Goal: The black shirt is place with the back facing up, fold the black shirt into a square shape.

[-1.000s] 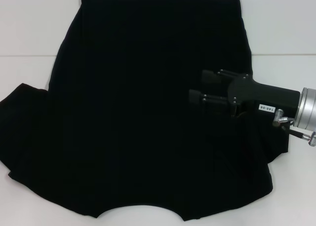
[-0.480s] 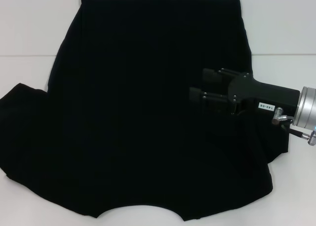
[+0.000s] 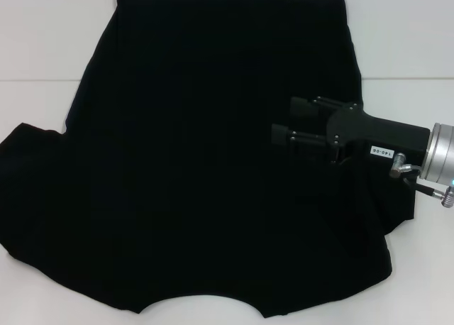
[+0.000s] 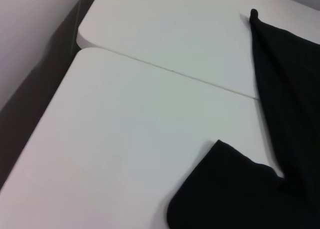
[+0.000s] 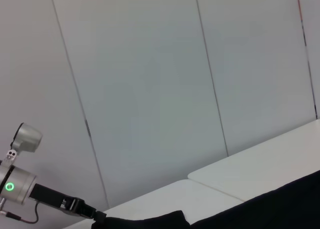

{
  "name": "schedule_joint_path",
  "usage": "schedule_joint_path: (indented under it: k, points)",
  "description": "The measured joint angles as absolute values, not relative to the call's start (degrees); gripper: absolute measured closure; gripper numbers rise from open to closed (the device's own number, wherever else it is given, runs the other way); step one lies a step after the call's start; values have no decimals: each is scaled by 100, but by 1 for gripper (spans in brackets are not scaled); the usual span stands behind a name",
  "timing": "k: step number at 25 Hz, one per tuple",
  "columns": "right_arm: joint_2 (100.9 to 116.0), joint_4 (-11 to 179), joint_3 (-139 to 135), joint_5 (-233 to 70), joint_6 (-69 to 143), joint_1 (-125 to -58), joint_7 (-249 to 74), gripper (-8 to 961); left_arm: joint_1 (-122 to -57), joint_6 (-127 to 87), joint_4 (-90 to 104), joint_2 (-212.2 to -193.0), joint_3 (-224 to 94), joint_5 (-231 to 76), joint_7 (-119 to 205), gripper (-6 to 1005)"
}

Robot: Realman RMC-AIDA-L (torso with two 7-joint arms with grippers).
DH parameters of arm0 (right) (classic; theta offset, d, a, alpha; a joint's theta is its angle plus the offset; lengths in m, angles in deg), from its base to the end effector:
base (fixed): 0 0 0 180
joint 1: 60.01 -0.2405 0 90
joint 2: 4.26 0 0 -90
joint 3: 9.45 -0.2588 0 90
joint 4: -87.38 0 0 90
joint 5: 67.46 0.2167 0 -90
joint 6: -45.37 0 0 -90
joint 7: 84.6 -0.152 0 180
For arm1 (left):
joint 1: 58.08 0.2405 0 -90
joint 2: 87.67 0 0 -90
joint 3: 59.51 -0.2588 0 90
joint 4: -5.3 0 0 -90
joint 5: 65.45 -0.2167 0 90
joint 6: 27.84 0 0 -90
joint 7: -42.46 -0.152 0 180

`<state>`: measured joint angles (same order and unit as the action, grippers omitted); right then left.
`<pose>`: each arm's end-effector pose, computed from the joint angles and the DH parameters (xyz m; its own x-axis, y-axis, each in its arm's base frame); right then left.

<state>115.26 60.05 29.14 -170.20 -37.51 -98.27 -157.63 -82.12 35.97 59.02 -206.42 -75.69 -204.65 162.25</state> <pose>0.2169 0.3800 -0.0240 0.7023 -0.2384 -0.6708 -0.4561 -0.8741 -0.1669 -0.4142 0.3297 0.1146 0.2812 0.6568 0.6997 0.9003 0.0718 -0.4292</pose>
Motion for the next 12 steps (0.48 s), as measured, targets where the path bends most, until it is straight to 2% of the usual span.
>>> schedule_joint_path:
  k: [12]
  points:
    - [11526,6028,2914,-17021,-3751,-9837,-15747,216,-8341,4355,5927,-20594,-7471,-20440,16226,999]
